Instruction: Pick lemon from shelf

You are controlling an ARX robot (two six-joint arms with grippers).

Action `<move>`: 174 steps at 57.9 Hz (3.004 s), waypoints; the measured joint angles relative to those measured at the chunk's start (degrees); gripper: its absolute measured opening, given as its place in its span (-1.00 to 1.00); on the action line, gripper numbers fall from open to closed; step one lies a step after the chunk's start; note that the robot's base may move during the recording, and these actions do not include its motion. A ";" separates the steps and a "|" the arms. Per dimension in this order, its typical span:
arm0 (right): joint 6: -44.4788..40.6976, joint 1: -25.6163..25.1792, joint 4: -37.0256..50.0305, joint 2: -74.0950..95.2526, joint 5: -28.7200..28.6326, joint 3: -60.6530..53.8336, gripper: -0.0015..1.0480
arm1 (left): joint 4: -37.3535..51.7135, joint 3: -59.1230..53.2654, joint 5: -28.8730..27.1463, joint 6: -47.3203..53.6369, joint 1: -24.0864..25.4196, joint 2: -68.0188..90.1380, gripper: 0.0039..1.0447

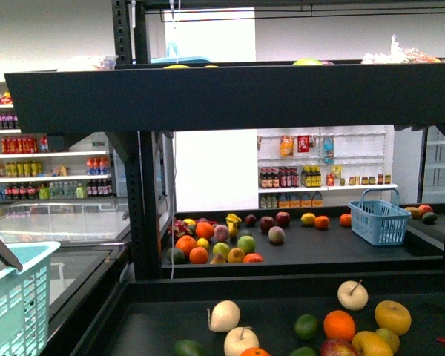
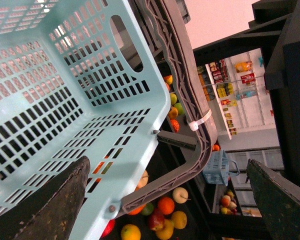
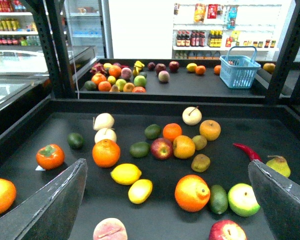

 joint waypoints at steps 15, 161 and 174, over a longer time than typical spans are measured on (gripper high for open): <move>0.00 0.00 0.00 0.00 -0.02 0.00 0.86 | 9.55 5.03 -2.69 -8.20 -4.17 10.36 0.85; 0.00 0.00 0.00 0.00 0.00 0.00 0.86 | 19.02 8.35 8.79 9.49 -48.39 20.92 -0.79; 0.00 0.00 0.00 0.00 0.00 0.00 0.86 | 20.31 9.90 8.50 10.21 -50.84 22.67 -0.79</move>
